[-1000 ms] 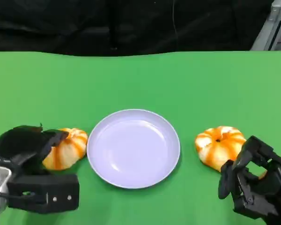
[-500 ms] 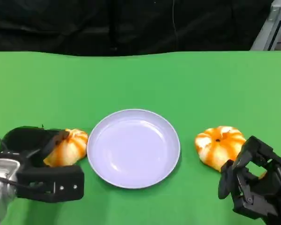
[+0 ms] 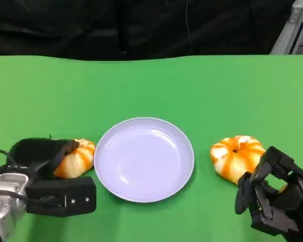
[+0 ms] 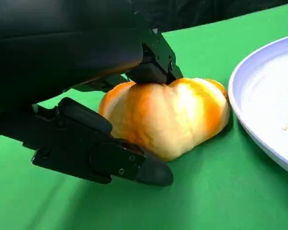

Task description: Grasp the bread from the table and place it into the plate.

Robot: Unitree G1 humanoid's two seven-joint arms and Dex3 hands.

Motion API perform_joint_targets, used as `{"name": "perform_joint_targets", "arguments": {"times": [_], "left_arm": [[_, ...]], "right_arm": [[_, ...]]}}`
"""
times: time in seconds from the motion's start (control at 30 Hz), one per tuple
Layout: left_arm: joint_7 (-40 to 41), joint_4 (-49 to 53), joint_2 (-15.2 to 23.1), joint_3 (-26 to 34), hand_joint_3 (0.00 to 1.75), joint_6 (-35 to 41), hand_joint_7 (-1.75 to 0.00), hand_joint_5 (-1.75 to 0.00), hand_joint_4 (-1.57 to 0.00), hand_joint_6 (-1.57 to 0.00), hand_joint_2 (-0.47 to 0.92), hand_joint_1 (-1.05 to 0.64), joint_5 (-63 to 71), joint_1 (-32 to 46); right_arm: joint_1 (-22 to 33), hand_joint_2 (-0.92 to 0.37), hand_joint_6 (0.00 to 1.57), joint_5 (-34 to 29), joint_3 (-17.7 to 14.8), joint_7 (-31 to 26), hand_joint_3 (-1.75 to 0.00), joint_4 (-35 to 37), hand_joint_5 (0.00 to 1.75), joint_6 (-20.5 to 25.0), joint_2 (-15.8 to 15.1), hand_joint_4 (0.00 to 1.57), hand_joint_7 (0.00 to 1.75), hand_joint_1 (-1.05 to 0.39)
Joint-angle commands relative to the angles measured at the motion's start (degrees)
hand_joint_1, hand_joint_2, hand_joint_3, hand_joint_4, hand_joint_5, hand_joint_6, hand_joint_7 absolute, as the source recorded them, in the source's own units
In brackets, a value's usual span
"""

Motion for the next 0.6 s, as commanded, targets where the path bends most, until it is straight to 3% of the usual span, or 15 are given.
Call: {"name": "perform_joint_targets", "arguments": {"times": [0.03,0.1,0.2,0.23,0.27,0.3,0.33,0.4,0.47,0.5,0.6], "left_arm": [[1.89,1.91,0.22,-0.35,0.28,-0.67,-0.04,-0.07,-0.76,-0.69,0.92,-0.26,-1.14,-0.28],[2.58,2.12,0.3,0.22,0.38,-1.71,-0.05,-0.09,-0.84,-0.75,0.92,-0.21,-2.46,-0.02],[4.76,1.72,0.48,1.69,0.36,-4.32,-0.11,-0.14,-0.97,-0.9,0.92,-0.15,-4.91,0.62],[5.49,1.42,0.6,2.12,0.32,-5.07,-0.54,-1.0,-0.84,-0.92,0.92,-0.1,-5.48,0.82],[5.98,1.28,0.68,2.36,0.31,-5.58,-0.83,-1.37,-0.75,-0.85,0.92,-0.08,-5.83,0.92],[5.97,-0.38,1.0,2.61,0.3,-4.52,-0.98,-1.55,-0.7,-0.82,0.92,-0.07,-5.74,1.15],[5.91,-1.87,1.26,2.79,0.19,-3.48,-1.21,-1.67,-0.71,-0.72,0.92,-0.09,-5.58,1.36],[5.72,-5.16,2.0,3.24,0.07,-1.43,-1.24,-1.73,-0.71,-0.7,0.9,-0.09,-5.22,1.91],[5.08,-7.97,2.8,4.07,0.02,-0.74,-1.4,-1.74,-0.71,-0.62,0.91,-0.07,-5.79,2.58],[4.2,-10.06,3.49,4.9,0.1,-0.63,-1.38,-1.74,-0.72,-0.64,0.91,-0.05,-6.49,3.06],[0.73,-17.85,5.44,7.24,0.23,1.3,-1.68,-1.75,-0.72,-0.52,0.9,-0.05,-7.68,4.7]], "right_arm": [[0.11,-0.45,0.7,0.53,-0.19,0.26,-1.29,-0.27,1.75,-0.51,-0.38,0.88,1.63,-0.15],[0.13,-0.45,0.7,0.59,-0.23,0.16,-1.3,-0.38,1.75,-0.21,-0.43,0.88,1.63,-0.15],[0.2,-0.45,0.7,0.6,-0.2,0.06,-1.29,-0.6,1.75,0.03,-0.47,0.88,1.63,-0.15],[0.21,-0.45,0.7,0.54,-0.16,0.0,-1.29,-0.65,1.75,-0.01,-0.42,0.88,1.63,-0.14],[0.22,-0.45,0.7,0.5,-0.13,-0.05,-1.29,-0.69,1.75,-0.04,-0.39,0.88,1.63,-0.14],[0.2,-0.45,0.7,0.55,-0.16,-0.02,-1.29,-0.71,1.75,-0.02,-0.43,0.88,1.63,-0.14],[0.18,-0.45,0.71,0.65,-0.2,0.04,-1.29,-0.73,1.75,0.09,-0.49,0.88,1.62,-0.14],[0.11,-0.45,0.71,0.73,-0.26,0.09,-1.29,-0.62,1.75,0.11,-0.51,0.89,1.62,-0.14],[0.07,-0.44,0.71,0.56,-0.3,0.01,-1.3,-0.36,1.75,-0.18,-0.42,0.89,1.62,-0.14],[0.07,-0.44,0.71,0.49,-0.32,0.0,-1.3,-0.25,1.75,-0.34,-0.38,0.89,1.62,-0.14],[-0.02,-0.45,0.71,0.53,-0.45,0.27,-1.3,0.08,1.75,-0.61,-0.45,0.89,1.62,-0.15]]}}
